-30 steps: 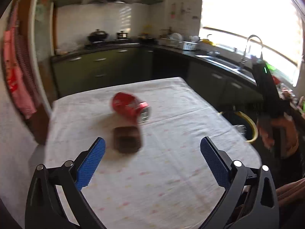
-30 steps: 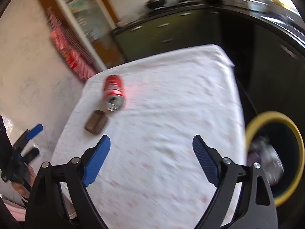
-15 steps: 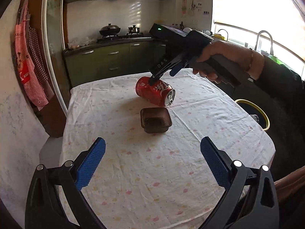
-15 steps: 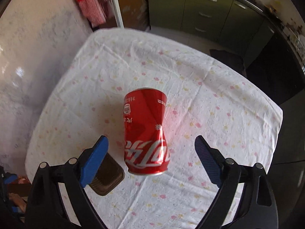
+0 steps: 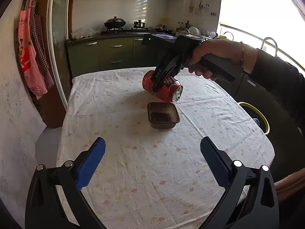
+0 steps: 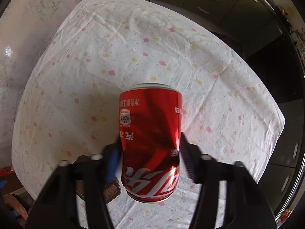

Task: Collect trash
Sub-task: 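Grasp the red cola can with the right gripper, then carry the cola can over the bin and release it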

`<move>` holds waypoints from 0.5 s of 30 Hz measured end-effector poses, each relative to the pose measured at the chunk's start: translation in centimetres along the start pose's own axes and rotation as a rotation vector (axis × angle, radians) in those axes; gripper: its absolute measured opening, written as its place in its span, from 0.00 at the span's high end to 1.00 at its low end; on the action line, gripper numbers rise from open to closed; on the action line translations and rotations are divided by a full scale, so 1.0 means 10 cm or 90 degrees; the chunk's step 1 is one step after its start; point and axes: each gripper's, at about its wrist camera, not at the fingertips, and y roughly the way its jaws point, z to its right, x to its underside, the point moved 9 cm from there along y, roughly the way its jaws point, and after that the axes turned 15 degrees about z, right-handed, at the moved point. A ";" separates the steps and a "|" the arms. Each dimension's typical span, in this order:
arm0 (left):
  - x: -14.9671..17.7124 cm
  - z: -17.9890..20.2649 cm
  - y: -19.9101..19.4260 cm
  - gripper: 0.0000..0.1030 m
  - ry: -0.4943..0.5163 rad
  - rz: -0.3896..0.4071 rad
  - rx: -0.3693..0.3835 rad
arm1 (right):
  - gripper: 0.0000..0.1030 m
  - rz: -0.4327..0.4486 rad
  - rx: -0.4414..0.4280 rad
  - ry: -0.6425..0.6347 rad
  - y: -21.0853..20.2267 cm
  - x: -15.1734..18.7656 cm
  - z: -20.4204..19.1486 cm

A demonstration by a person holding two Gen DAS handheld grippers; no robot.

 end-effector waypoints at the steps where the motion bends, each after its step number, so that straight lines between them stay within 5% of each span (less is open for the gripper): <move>1: 0.01 0.01 0.01 0.05 0.001 -0.001 0.001 | 0.53 0.004 0.003 -0.001 -0.02 0.00 0.02; 15: 0.01 0.33 0.04 0.05 0.031 -0.002 0.023 | 0.53 0.100 -0.060 0.031 -0.87 0.34 0.10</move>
